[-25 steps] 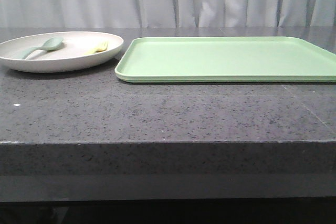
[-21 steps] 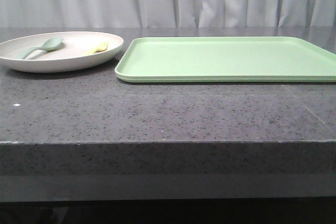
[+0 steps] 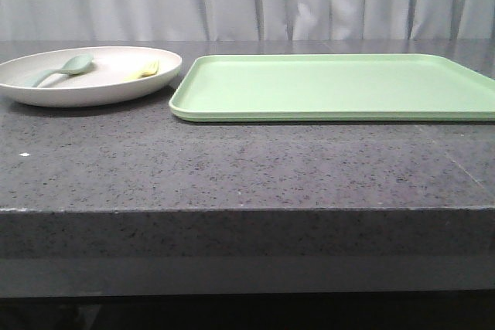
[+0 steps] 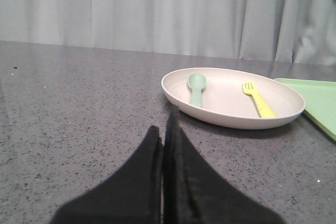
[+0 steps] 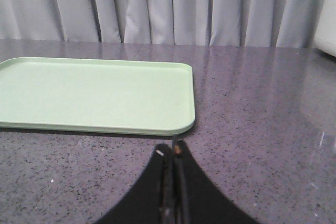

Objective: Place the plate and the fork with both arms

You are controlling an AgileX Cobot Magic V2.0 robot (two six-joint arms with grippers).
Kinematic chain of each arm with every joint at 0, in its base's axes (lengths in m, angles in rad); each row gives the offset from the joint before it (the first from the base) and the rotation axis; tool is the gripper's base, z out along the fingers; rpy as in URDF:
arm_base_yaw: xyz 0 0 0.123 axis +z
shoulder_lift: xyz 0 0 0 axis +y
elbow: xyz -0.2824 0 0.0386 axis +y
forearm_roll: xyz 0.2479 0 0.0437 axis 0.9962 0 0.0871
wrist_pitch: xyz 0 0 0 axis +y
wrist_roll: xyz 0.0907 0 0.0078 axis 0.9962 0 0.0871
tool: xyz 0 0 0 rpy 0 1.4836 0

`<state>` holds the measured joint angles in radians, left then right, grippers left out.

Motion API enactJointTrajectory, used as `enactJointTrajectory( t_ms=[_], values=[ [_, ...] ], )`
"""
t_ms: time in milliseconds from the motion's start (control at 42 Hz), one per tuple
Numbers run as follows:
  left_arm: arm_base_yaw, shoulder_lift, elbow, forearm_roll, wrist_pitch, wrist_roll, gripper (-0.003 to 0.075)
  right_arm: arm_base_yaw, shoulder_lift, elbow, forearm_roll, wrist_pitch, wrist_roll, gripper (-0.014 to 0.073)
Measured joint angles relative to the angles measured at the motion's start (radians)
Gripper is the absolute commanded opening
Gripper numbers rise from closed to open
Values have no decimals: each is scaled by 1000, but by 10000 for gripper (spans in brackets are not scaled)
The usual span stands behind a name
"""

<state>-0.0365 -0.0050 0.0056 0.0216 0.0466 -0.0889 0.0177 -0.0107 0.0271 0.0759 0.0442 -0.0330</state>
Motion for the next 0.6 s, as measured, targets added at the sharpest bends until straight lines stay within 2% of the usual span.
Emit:
enactJointTrajectory(
  t_ms=[143,381,595],
  values=[
    [0,0,0,0,0,0,-18,0,0,0,0,-21,0,-68],
    [0,0,-7,-4,-76,0,-18,0,0,-3,0,-72,0,-68],
    [0,0,-174,-22,16,0,-18,0,0,-173,0,62,0,-68]
  ],
)
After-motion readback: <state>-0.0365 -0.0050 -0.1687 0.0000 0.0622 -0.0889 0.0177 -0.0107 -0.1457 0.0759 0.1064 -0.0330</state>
